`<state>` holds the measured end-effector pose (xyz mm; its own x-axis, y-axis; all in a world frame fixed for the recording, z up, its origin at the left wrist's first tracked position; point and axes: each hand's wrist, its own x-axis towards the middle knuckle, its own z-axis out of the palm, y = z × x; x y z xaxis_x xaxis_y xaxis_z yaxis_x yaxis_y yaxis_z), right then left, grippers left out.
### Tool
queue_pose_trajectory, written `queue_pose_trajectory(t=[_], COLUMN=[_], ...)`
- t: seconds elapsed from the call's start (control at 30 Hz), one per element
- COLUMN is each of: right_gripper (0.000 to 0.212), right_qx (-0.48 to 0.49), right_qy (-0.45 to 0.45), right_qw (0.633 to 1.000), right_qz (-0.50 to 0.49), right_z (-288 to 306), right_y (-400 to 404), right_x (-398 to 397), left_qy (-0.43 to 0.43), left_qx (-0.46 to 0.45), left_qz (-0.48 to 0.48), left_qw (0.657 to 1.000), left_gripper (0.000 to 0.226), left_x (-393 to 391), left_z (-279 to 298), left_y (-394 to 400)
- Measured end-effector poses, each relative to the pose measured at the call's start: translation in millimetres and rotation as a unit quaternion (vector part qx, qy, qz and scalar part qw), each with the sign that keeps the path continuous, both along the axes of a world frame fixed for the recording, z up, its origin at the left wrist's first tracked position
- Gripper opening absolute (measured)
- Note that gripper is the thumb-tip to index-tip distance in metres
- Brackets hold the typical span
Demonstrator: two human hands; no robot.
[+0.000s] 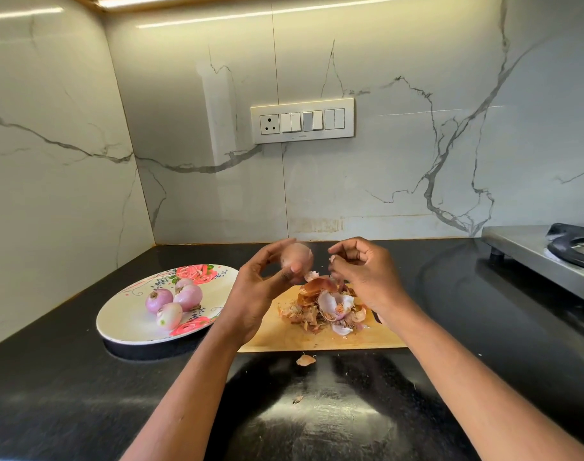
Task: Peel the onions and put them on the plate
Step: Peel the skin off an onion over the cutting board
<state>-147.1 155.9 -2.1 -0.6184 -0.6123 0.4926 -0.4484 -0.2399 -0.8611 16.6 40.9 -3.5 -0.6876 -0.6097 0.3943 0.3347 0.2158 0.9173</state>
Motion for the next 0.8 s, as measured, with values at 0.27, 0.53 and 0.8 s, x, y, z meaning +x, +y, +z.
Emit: queue_pose_trajectory(t=[0.27, 0.53, 0.8], right_gripper=[0.017, 0.019, 0.016], right_qx=[0.012, -0.002, 0.005], right_qy=[0.009, -0.054, -0.029], right_qw=[0.998, 0.995, 1.0], right_qz=[0.056, 0.086, -0.004], right_z=[4, 7, 3], right_y=[1, 2, 1], right_x=[11, 17, 9], left_qy=[-0.017, -0.029, -0.037], left_qx=[-0.034, -0.053, -0.038], left_qz=[0.049, 0.035, -0.007], left_qw=[0.998, 0.998, 0.999], left_gripper=[0.049, 0.046, 0.042], left_x=[-1, -2, -3], left_z=[1, -2, -5], left_y=[3, 3, -1])
